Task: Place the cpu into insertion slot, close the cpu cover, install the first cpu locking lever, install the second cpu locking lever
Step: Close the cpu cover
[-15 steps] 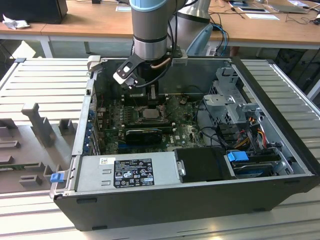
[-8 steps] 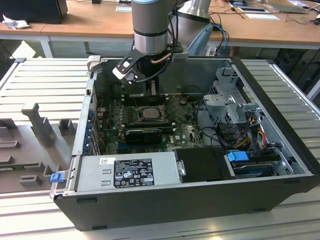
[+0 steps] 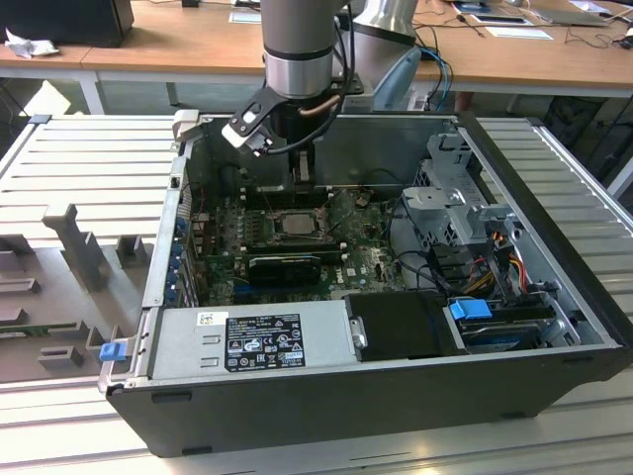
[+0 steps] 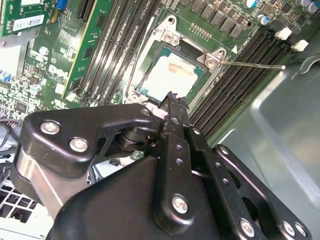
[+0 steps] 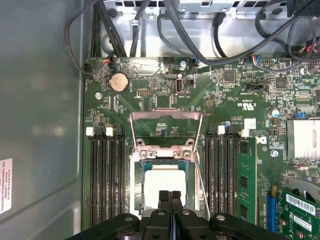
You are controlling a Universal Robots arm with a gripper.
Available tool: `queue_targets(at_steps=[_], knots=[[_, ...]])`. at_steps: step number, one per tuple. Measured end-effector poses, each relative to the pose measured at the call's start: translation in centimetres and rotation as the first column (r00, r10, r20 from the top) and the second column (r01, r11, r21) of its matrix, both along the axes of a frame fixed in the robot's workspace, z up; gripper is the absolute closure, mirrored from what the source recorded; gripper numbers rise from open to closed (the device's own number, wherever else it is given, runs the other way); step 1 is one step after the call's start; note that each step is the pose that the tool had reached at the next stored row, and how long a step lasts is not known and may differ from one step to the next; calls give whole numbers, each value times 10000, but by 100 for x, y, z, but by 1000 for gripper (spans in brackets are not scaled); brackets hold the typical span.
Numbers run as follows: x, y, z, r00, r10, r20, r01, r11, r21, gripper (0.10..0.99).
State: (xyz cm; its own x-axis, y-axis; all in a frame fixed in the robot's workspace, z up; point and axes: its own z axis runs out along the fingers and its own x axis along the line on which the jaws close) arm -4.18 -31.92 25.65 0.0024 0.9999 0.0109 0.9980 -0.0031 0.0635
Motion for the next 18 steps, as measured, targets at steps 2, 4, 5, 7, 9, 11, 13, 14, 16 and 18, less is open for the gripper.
queue_targets(at_steps=[2, 4, 5, 7, 9, 11, 13, 14, 16, 18], knots=[[1, 1, 13, 10000, 0, 0, 0, 10000, 1, 980], [49, 0, 15, 10000, 0, -4, 0, 10000, 1, 980], [54, 0, 19, 10000, 1, -5, -1, 10000, -2, 980], [55, 2, 51, 10000, 0, -4, 0, 10000, -1, 980], [55, 2, 70, 10000, 0, -4, 0, 10000, 0, 980], [55, 3, 72, 10000, 0, -2, 0, 10000, 3, 980], [63, 2, 75, 10000, 0, -5, 0, 10000, -1, 980], [70, 2, 75, 10000, 0, -6, 0, 10000, -2, 980], [103, 2, 74, 10000, 1, -6, -1, 10000, 8, 980], [134, 2, 74, 10000, 0, -7, 0, 10000, 9, 980]])
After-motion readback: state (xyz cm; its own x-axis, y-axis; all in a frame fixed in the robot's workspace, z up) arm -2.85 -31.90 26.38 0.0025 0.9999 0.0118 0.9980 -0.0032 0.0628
